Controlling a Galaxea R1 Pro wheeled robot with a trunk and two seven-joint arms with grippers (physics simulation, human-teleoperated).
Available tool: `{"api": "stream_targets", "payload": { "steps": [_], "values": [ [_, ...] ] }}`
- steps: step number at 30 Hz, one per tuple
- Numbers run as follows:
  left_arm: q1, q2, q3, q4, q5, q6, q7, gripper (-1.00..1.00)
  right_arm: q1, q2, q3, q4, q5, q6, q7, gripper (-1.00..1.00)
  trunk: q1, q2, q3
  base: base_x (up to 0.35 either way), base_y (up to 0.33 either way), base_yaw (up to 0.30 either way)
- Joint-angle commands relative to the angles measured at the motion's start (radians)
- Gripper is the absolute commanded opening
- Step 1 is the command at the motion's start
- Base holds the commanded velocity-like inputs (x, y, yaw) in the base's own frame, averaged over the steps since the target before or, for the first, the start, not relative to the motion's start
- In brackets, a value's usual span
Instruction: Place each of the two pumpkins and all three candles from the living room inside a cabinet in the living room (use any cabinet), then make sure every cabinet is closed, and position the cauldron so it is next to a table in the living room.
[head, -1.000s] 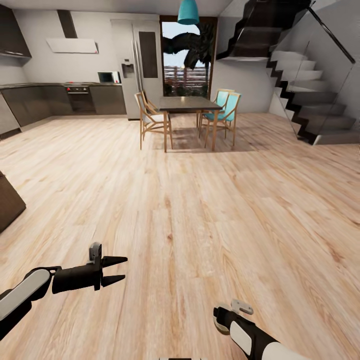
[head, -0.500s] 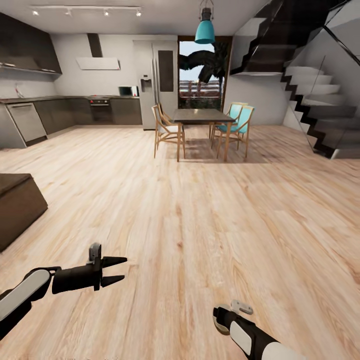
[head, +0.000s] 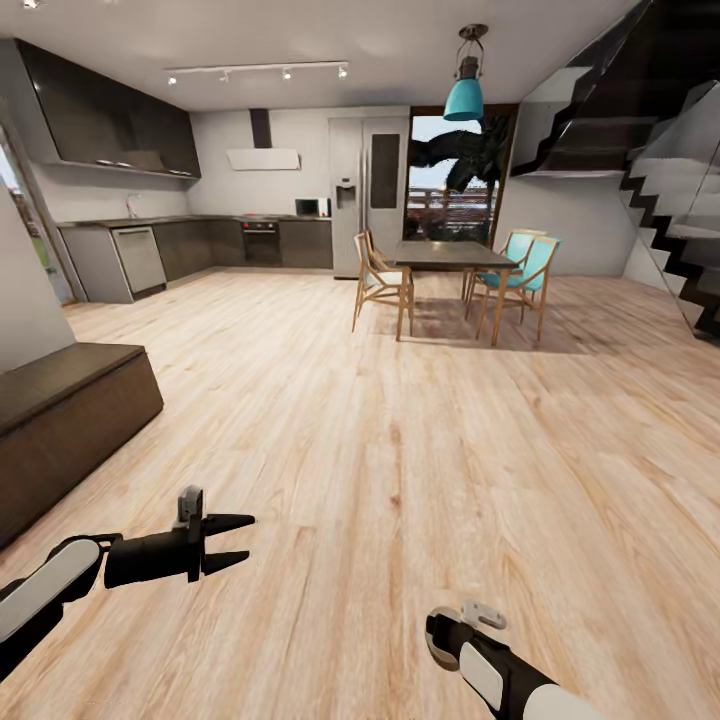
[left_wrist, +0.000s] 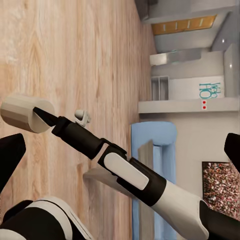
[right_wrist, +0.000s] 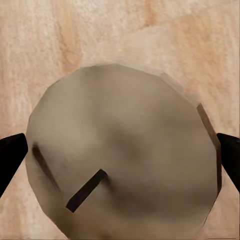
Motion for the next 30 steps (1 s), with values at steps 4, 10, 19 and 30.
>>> {"api": "stream_targets", "payload": {
  "steps": [4, 10, 19, 30],
  "values": [
    [-0.002, 0.0, -0.004, 0.001, -0.005, 0.0, -0.008, 1.0, 0.0, -0.001, 0.008, -0.002, -0.007, 0.004, -0.007, -1.0, -0.002, 0.001, 0.015, -0.263, 0.0, 0.29],
    [-0.002, -0.001, -0.005, 0.001, -0.004, 0.0, -0.009, 1.0, 0.0, -0.001, 0.008, -0.002, -0.008, 0.005, -0.007, -1.0, -0.005, 0.002, 0.036, -0.314, 0.0, 0.281],
    [-0.002, -0.001, -0.003, 0.001, -0.004, -0.002, -0.009, 1.0, 0.0, -0.001, 0.008, -0.002, -0.008, 0.007, -0.007, -1.0, -0.006, 0.002, 0.036, -0.314, 0.0, 0.263],
    [-0.001, 0.0, -0.003, 0.001, -0.006, -0.002, -0.008, 1.0, 0.0, -0.001, 0.008, -0.002, -0.008, 0.008, -0.007, -1.0, -0.006, 0.002, 0.027, -0.175, -0.039, 0.254]
  ]
}}
